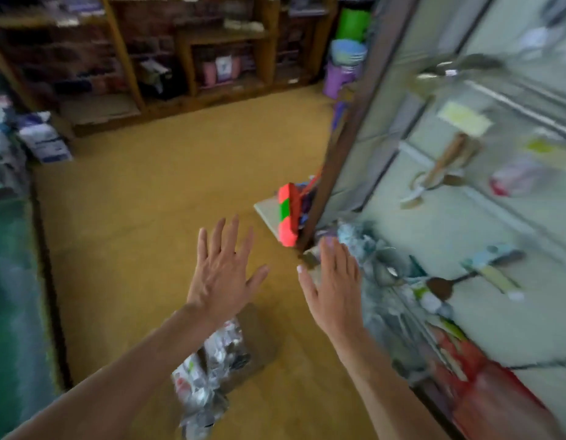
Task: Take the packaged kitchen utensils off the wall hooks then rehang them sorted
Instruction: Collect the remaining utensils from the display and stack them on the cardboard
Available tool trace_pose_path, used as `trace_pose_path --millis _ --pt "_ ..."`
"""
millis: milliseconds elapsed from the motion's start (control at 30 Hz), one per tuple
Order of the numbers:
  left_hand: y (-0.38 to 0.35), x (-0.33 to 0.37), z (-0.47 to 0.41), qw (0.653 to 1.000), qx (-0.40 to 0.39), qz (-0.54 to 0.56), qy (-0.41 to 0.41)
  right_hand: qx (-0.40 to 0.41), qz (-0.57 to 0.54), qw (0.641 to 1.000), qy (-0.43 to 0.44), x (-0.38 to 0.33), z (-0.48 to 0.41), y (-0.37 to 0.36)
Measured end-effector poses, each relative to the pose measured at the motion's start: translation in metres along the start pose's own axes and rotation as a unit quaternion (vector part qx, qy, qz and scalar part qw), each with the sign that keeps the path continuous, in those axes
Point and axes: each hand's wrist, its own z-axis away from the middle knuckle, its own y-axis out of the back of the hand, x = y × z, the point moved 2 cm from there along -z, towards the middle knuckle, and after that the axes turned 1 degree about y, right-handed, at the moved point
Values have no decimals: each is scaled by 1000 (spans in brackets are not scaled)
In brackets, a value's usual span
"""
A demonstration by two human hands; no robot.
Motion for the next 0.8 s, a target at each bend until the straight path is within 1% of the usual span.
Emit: trace_pose_path --millis 133,300,467,567,700,800 --pt "6 111 -15 996 9 8 -89 29 38 997 -65 90 35 77" --pt "-10 282 -5 980 8 38 -194 39 109 980 -159 232 110 163" --pt "-39 451 50 952 -12 60 -300 50 158 953 -253 360 219 232" --pt "-56 539 88 937 -30 58 -344 47 172 935 -305 423 287 265" --pt "-74 637 136 915 -49 38 -399 48 189 913 -359 491 363 302" --pt "-87 695 167 900 -61 33 -430 61 181 901 -388 528 398 325"
